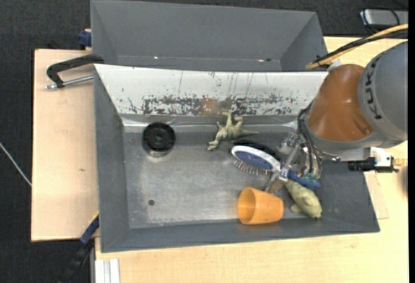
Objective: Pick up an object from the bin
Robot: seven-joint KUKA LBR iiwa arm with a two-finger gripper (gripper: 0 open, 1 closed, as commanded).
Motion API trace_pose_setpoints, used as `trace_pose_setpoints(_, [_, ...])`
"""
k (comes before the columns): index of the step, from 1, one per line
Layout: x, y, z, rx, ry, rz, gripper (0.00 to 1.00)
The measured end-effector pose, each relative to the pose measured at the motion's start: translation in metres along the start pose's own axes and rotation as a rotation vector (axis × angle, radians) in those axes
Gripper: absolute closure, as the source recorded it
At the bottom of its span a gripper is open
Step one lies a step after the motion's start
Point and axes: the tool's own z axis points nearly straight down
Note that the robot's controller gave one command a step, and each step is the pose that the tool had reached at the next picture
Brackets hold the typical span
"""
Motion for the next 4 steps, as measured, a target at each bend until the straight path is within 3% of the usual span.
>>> trace_pose_setpoints(4, [-0.0032, 0.0024, -0.0032, 0.002, -0.001, -0.004, 0.00])
